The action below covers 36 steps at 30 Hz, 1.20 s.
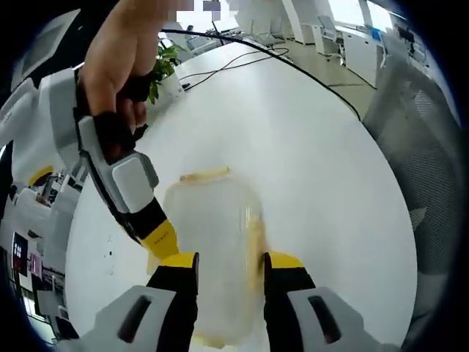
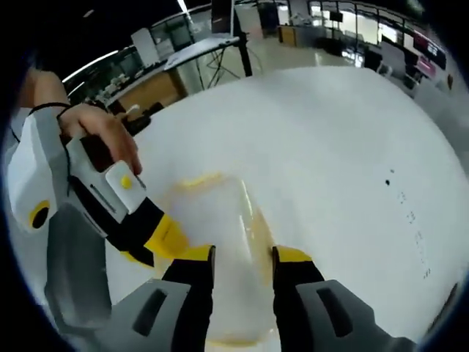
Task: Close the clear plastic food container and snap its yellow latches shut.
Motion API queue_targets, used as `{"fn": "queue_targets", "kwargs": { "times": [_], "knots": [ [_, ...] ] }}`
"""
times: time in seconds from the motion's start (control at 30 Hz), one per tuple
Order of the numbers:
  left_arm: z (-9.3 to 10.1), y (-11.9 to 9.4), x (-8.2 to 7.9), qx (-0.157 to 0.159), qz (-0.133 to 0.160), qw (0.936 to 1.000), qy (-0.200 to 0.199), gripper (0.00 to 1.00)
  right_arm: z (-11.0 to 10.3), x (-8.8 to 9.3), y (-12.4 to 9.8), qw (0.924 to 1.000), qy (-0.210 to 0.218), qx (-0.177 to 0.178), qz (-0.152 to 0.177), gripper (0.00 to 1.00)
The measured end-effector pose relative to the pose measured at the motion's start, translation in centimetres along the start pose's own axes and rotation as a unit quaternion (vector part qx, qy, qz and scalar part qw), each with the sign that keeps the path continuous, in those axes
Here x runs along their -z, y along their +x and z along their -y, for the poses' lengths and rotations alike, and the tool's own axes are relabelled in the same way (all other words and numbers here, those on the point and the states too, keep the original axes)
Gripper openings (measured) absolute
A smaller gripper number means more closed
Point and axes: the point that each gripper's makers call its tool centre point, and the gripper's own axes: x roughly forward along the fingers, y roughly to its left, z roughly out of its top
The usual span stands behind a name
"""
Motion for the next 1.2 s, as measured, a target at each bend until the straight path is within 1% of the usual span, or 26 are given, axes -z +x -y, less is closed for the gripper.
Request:
{"fn": "queue_targets", "kwargs": {
  "times": [0.1, 0.2, 0.3, 0.37, 0.4, 0.5, 0.83, 1.03, 1.17, 1.2],
  "knots": [
    [-0.01, 0.05, 0.02, 0.005, -0.005, 1.0000, 0.003, 0.28, 0.10, -0.16, 0.28, 0.9995, -0.014, -0.024, -0.019, 0.30],
    [0.06, 0.10, 0.04, 0.009, -0.013, 0.9999, 0.007, 0.28, 0.18, -0.19, 0.45, 0.9987, -0.018, -0.037, -0.031, 0.30],
    [0.11, 0.20, 0.07, 0.011, -0.021, 0.9996, 0.014, 0.28, 0.31, -0.07, 0.60, 0.9979, -0.010, -0.050, -0.040, 0.31],
    [0.15, 0.22, 0.04, 0.012, -0.026, 0.9994, 0.017, 0.28, 0.30, 0.13, 0.62, 0.9976, 0.002, -0.057, -0.041, 0.31],
    [0.18, 0.24, 0.07, 0.013, -0.029, 0.9994, 0.017, 0.28, 0.21, 0.26, 0.64, 0.9972, 0.014, -0.061, -0.039, 0.32],
    [0.25, 0.27, 0.16, 0.012, -0.032, 0.9992, 0.023, 0.28, 0.21, 0.42, 0.66, 0.9971, 0.019, -0.064, -0.038, 0.31],
    [0.18, 0.33, 0.20, 0.010, -0.038, 0.9991, 0.015, 0.27, -0.11, 0.64, 0.68, 0.9965, 0.031, -0.068, -0.038, 0.31],
    [0.14, 0.41, 0.17, 0.006, -0.043, 0.9989, 0.016, 0.26, -0.39, 0.62, 0.67, 0.9962, 0.032, -0.064, -0.049, 0.30],
    [0.05, 0.51, 0.14, -0.001, -0.053, 0.9984, 0.017, 0.25, -0.36, 0.78, 0.49, 0.9959, 0.036, -0.064, -0.052, 0.29],
    [-0.01, 0.57, 0.03, -0.003, -0.056, 0.9982, 0.022, 0.24, -0.31, 0.75, 0.46, 0.9960, 0.036, -0.063, -0.052, 0.27]
  ]
}}
